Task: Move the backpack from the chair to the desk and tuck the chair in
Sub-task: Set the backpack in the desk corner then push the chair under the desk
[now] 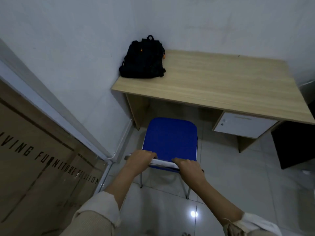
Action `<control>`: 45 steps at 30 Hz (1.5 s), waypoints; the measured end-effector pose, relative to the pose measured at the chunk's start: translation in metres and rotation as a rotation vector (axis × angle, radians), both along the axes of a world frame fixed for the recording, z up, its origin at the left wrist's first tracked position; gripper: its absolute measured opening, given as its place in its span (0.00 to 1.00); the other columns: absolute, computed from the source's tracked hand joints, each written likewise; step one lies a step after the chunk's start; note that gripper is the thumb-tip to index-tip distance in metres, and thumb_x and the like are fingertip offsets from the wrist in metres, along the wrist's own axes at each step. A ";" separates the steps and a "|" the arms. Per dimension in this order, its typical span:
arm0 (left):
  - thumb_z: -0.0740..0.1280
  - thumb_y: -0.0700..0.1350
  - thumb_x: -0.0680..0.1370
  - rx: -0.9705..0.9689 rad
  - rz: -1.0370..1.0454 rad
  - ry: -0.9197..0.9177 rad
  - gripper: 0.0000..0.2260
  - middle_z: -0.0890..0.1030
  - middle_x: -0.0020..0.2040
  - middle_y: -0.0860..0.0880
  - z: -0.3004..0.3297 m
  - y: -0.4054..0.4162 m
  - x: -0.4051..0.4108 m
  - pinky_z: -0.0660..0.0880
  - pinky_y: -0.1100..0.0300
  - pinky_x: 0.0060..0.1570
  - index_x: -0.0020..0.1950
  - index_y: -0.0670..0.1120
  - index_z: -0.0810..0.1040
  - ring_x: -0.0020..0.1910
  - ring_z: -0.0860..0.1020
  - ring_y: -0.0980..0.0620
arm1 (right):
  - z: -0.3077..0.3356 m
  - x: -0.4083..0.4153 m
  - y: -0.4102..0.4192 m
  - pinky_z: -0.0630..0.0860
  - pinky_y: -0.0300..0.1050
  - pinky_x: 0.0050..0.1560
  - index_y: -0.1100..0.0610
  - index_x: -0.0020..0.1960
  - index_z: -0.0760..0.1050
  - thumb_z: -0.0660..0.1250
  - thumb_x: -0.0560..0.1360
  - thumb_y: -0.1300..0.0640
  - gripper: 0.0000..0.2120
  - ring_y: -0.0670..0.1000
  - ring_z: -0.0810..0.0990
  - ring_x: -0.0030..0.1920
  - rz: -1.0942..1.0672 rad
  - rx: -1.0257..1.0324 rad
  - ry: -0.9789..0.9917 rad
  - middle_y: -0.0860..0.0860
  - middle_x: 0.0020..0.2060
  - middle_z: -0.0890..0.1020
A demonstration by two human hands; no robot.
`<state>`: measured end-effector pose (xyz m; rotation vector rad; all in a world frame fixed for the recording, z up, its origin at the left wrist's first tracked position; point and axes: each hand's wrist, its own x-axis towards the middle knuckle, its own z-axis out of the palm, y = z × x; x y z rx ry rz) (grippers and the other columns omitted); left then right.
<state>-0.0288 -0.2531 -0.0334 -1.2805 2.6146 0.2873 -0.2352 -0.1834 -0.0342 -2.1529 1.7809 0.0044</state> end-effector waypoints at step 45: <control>0.51 0.61 0.79 -0.170 -0.347 0.270 0.34 0.46 0.78 0.45 -0.002 -0.287 -0.078 0.46 0.43 0.73 0.76 0.42 0.42 0.76 0.43 0.52 | -0.015 -0.082 -0.256 0.47 0.52 0.77 0.60 0.77 0.54 0.49 0.79 0.37 0.35 0.53 0.51 0.78 -0.197 -0.335 -0.065 0.55 0.77 0.58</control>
